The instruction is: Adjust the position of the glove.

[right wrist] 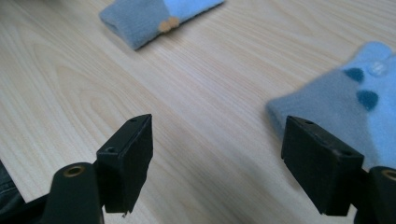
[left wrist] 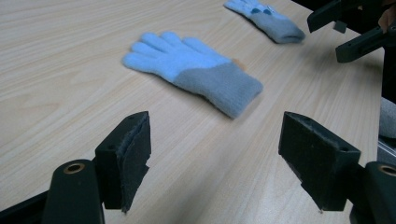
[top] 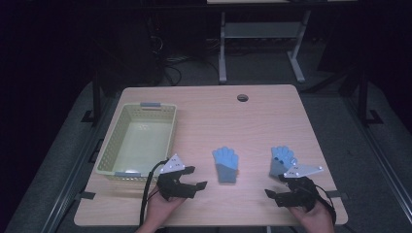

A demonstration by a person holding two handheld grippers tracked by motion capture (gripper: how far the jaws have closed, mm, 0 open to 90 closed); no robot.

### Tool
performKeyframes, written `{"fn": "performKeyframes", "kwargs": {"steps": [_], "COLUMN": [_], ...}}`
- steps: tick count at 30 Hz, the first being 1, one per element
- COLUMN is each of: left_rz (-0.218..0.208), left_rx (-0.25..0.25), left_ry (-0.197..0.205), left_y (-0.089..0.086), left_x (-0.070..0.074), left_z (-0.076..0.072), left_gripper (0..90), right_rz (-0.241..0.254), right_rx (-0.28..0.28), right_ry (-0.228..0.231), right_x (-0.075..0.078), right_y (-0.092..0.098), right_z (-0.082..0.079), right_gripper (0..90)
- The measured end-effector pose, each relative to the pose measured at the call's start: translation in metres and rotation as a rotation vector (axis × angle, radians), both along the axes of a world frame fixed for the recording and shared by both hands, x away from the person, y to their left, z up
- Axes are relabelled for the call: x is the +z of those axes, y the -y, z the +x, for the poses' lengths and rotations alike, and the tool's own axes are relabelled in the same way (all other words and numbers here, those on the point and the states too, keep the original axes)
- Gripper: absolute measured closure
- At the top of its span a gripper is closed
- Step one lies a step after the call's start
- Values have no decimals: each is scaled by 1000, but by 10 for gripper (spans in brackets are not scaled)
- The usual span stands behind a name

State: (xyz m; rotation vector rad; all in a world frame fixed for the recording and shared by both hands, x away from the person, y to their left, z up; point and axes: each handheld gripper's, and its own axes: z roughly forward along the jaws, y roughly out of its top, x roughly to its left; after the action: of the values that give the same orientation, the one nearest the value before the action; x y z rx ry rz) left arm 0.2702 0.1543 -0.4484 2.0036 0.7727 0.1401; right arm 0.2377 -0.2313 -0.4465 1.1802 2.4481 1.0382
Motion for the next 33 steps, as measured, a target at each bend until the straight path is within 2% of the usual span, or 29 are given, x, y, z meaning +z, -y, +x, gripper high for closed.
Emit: {"fn": "performKeyframes", "kwargs": {"steps": [2,8,11,18,24,26,30,33], "left_rz": [0,6,5,-5,-10,-13,-5,-8], "left_rx": [0,-9,-7,-3,-7,-9,-14,-17], "left_ry": [2,13,18,12,27,21,36,31], "left_y": [1,2,0,-1,0,0,2,2], "left_x": [1,2,3,3,5,4,5,4], "left_z": [-2,-5,-6,-7,-8,-8,-9,-9], "left_gripper": [250,250,250,250,250,250,250,250], "right_rz": [-1,-10,11,21,1,-5,-29,-22], "right_rx": [11,21,14,12,31,27,22,14], "right_ry": [10,1,2,-2,-7,-20,-21,-38], "right_x": [0,-1,1,6,12,14,17,21], "right_y": [-1,-3,-2,-1,-2,-1,1,4], "right_z": [0,-1,2,15,23,25,33,40], "right_gripper": [246,244,244,238,219,218,218,223]}}
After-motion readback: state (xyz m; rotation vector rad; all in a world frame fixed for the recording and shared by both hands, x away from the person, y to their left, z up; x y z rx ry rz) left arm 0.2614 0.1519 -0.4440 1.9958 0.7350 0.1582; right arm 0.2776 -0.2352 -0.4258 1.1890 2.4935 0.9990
